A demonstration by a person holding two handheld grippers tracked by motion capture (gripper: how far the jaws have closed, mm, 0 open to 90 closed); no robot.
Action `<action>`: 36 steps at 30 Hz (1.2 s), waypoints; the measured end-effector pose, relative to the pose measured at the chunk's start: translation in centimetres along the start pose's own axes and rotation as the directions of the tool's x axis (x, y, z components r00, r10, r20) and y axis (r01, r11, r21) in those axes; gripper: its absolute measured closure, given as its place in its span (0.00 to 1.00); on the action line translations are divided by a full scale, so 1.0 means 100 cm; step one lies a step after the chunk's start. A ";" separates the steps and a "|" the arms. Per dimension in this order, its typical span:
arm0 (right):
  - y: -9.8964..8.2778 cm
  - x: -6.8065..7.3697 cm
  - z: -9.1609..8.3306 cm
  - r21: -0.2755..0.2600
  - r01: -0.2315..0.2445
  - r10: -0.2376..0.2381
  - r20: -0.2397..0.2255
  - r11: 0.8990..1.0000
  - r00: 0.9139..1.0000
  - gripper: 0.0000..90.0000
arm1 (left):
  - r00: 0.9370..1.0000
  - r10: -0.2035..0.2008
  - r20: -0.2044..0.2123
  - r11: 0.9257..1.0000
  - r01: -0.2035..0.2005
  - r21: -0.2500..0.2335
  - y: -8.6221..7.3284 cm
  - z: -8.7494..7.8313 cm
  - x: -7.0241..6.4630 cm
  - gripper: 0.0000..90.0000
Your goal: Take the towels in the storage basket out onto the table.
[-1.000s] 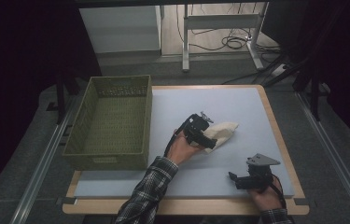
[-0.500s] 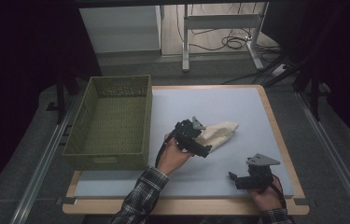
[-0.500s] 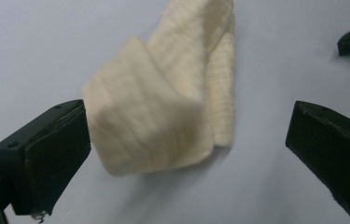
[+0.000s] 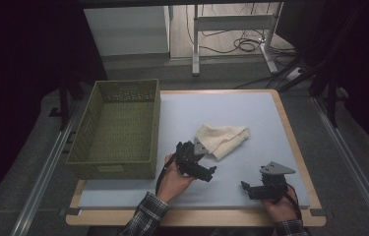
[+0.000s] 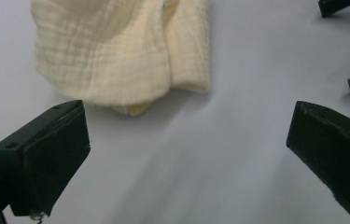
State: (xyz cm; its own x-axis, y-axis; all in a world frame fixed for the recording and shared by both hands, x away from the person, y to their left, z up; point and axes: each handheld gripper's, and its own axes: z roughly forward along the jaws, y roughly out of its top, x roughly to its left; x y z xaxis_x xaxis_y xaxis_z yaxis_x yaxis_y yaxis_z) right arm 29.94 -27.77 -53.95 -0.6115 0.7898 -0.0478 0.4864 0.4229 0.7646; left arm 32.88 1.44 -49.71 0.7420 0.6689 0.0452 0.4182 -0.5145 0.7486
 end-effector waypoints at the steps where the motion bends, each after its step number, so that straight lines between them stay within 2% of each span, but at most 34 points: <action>1: 0.000 0.000 0.000 -0.001 -0.001 0.001 0.000 1.000 1.000 0.02 | 1.000 0.001 0.000 1.000 -0.001 -0.002 -0.004 -0.001 -0.001 0.00; 2: 0.000 0.000 0.000 -0.001 -0.001 0.001 0.000 1.000 1.000 0.02 | 1.000 0.001 0.000 1.000 -0.001 -0.002 -0.004 -0.001 -0.001 0.00; 7: 0.000 0.000 0.000 -0.001 0.000 0.000 0.000 1.000 1.000 0.02 | 1.000 -0.026 0.006 1.000 0.026 -0.004 -0.026 -0.005 -0.005 0.00; 18: 0.000 0.000 0.000 -0.002 -0.001 0.001 0.000 1.000 1.000 0.02 | 0.999 -0.049 -0.009 0.999 0.049 0.008 -0.062 -0.015 -0.016 0.00; 23: 0.000 0.000 0.000 -0.002 -0.003 0.003 -0.001 1.000 1.000 0.02 | 0.998 -0.045 -0.031 0.999 0.046 0.007 -0.072 -0.019 -0.018 0.00; 26: 0.000 0.000 0.000 -0.002 -0.003 0.003 -0.001 1.000 1.000 0.02 | 0.998 -0.058 -0.036 0.998 0.058 0.011 -0.079 -0.020 -0.017 0.00; 30: 0.000 0.000 0.000 -0.002 -0.003 0.003 -0.001 1.000 1.000 0.02 | 0.997 -0.043 -0.061 0.998 0.046 0.033 -0.083 -0.021 -0.022 0.00; 31: 0.000 0.000 0.000 -0.002 -0.003 0.003 -0.001 1.000 1.000 0.02 | 0.997 -0.046 -0.064 0.999 0.048 0.025 -0.084 -0.022 -0.023 0.00; 36: 0.000 0.000 0.000 -0.001 -0.003 0.003 -0.002 1.000 1.000 0.02 | 0.996 -0.073 -0.048 0.997 0.074 0.021 -0.085 -0.021 -0.021 0.00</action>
State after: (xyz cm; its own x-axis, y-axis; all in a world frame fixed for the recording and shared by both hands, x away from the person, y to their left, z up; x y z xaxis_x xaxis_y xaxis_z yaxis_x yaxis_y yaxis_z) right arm 29.95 -27.77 -53.96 -0.6114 0.7901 -0.0446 0.4871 0.4201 0.7656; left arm 26.68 5.56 -54.81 0.6835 0.7296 0.0224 0.4829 -0.4749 0.7357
